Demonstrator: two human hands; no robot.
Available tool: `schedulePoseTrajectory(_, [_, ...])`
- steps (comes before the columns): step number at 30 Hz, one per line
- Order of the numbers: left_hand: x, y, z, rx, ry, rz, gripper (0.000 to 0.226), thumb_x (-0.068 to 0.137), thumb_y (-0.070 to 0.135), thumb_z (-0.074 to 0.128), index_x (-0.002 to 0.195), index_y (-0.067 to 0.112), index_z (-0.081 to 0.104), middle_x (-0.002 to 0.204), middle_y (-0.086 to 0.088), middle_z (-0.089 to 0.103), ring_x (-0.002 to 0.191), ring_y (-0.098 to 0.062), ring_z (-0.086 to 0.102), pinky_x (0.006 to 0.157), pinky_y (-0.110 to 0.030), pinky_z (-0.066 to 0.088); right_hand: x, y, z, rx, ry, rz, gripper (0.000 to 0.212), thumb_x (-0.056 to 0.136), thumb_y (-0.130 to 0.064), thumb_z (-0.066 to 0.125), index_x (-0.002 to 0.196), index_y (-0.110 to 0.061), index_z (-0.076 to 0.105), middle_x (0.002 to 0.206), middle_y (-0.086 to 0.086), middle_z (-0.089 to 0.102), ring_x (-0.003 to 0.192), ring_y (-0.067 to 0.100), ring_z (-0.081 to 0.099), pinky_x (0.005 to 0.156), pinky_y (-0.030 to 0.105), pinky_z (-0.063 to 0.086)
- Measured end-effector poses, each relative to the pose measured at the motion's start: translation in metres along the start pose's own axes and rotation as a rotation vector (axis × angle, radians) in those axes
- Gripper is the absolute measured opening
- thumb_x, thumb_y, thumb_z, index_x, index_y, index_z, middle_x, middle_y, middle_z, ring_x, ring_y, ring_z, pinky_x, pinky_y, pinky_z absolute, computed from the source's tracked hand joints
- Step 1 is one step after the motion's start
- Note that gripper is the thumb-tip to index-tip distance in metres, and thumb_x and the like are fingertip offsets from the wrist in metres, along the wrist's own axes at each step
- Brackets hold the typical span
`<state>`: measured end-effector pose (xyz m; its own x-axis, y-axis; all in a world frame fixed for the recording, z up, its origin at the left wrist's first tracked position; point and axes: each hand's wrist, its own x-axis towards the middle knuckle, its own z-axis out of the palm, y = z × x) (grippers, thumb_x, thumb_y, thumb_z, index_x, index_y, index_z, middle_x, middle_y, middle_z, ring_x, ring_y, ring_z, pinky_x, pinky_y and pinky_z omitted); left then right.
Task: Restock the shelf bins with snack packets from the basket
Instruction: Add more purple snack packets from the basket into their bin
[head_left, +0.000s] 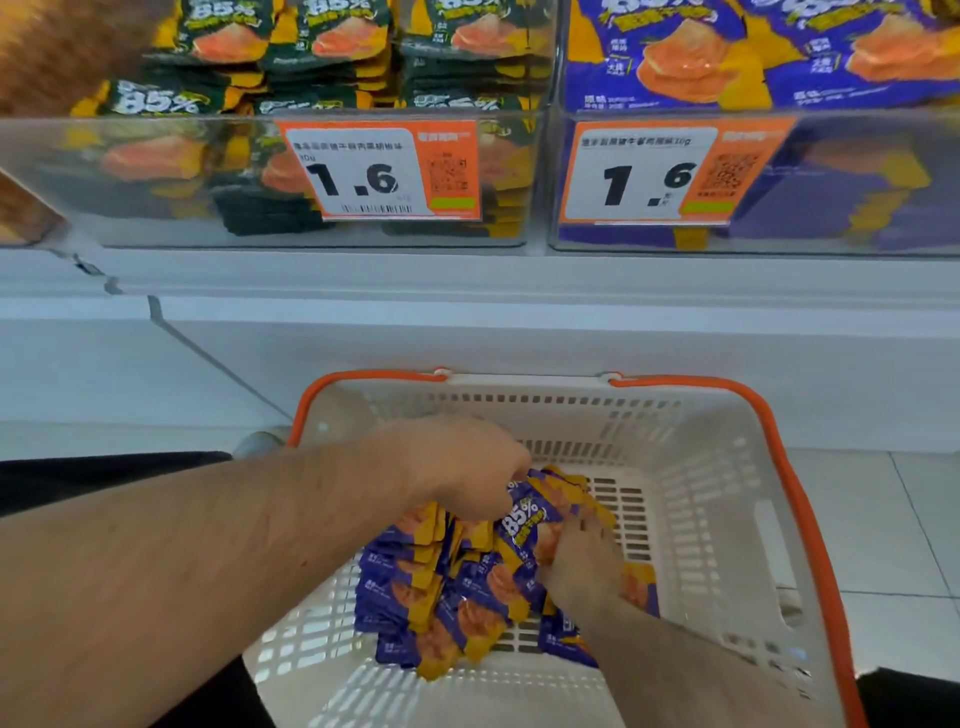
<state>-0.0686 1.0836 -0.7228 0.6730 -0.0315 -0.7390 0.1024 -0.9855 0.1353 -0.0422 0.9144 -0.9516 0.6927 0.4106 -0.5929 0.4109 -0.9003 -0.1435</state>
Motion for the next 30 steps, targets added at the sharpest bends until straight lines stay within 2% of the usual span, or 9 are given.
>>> schedulePoseTrajectory(3, [-0.003,0.0,-0.003,-0.001,0.003,-0.007,0.038,0.098,0.03,0.049,0.135,0.022,0.05,0.13,-0.002,0.056,0.112,-0.023,0.056,0.094,-0.039,0.05,-0.002,0.001,-0.012,0.307,-0.054,0.039,0.043,0.095,-0.036,0.057,0.131,-0.014,0.048,0.134,0.011,0.049,0.097,0.022,0.061,0.077,0.034,0.052])
schedulePoseTrajectory(5, [-0.006,-0.001,-0.006,0.001,0.013,-0.017,0.038,0.097,0.029,0.049,0.134,0.023,0.051,0.129,-0.001,0.056,0.109,-0.022,0.057,0.093,-0.038,0.051,-0.004,0.003,-0.023,0.522,-0.047,0.022,0.009,0.095,-0.024,0.055,0.103,-0.02,0.056,0.1,0.007,0.065,0.071,0.016,0.056,0.055,0.026,0.048])
schedulePoseTrajectory(10, [-0.016,0.006,-0.022,0.004,0.153,0.002,0.042,0.094,0.03,0.046,0.135,0.027,0.053,0.122,0.0,0.061,0.1,-0.02,0.061,0.085,-0.039,0.056,-0.015,0.012,-0.08,0.605,-0.145,-0.012,0.017,0.091,-0.018,0.059,0.075,-0.016,0.052,0.057,-0.005,0.05,0.048,0.009,0.042,0.046,0.024,0.032])
schedulePoseTrajectory(15, [-0.032,0.009,-0.039,-0.087,0.296,-0.059,0.038,0.095,0.03,0.053,0.131,0.02,0.05,0.116,-0.004,0.059,0.094,-0.021,0.059,0.08,-0.037,0.053,-0.033,0.006,-0.151,0.435,-0.152,-0.046,0.023,0.078,-0.013,0.07,0.07,-0.016,0.048,0.07,0.003,0.051,0.068,0.017,0.048,0.058,0.032,0.041])
schedulePoseTrajectory(18, [-0.045,0.005,-0.052,-0.138,0.365,-0.12,0.049,0.093,0.036,0.055,0.137,0.018,0.044,0.123,-0.005,0.058,0.105,-0.024,0.059,0.088,-0.038,0.052,-0.048,-0.002,-0.186,0.535,-0.133,-0.079,0.023,0.077,0.008,0.067,0.085,-0.01,0.054,0.078,0.004,0.057,0.07,0.015,0.055,0.061,0.025,0.054])
schedulePoseTrajectory(21, [-0.061,-0.003,-0.062,-0.17,0.354,-0.157,0.062,0.087,0.046,0.059,0.138,0.016,0.041,0.127,-0.004,0.058,0.108,-0.024,0.06,0.091,-0.038,0.052,-0.065,-0.01,-0.215,0.733,-0.125,-0.146,0.03,0.077,0.02,0.06,0.098,-0.002,0.061,0.086,0.012,0.065,0.076,0.021,0.066,0.074,0.036,0.061])
schedulePoseTrajectory(23, [-0.072,-0.005,-0.068,-0.207,0.325,-0.15,0.05,0.086,0.043,0.061,0.124,0.011,0.053,0.108,-0.003,0.063,0.092,-0.021,0.061,0.08,-0.033,0.05,-0.076,-0.013,-0.232,0.851,-0.152,-0.195,0.034,0.078,0.022,0.057,0.1,-0.002,0.065,0.083,0.012,0.067,0.076,0.024,0.067,0.076,0.037,0.061])
schedulePoseTrajectory(26, [-0.087,-0.011,-0.077,-0.26,0.28,-0.135,0.027,0.086,0.034,0.065,0.07,0.013,0.057,0.049,0.009,0.056,0.055,-0.015,0.052,0.06,-0.027,0.041,-0.096,-0.019,-0.256,1.003,-0.233,-0.307,0.037,0.075,0.019,0.053,0.093,-0.01,0.067,0.076,0.006,0.07,0.071,0.021,0.069,0.074,0.035,0.059])
schedulePoseTrajectory(30, [-0.101,-0.024,-0.086,-0.592,0.277,-0.053,0.015,0.09,0.021,0.066,0.1,0.01,0.061,0.074,0.004,0.069,0.069,-0.013,0.069,0.06,-0.023,0.051,-0.116,-0.019,-0.276,1.117,-0.289,-0.371,0.043,0.058,0.006,0.056,0.096,-0.01,0.067,0.079,0.006,0.069,0.07,0.02,0.069,0.067,0.03,0.058])
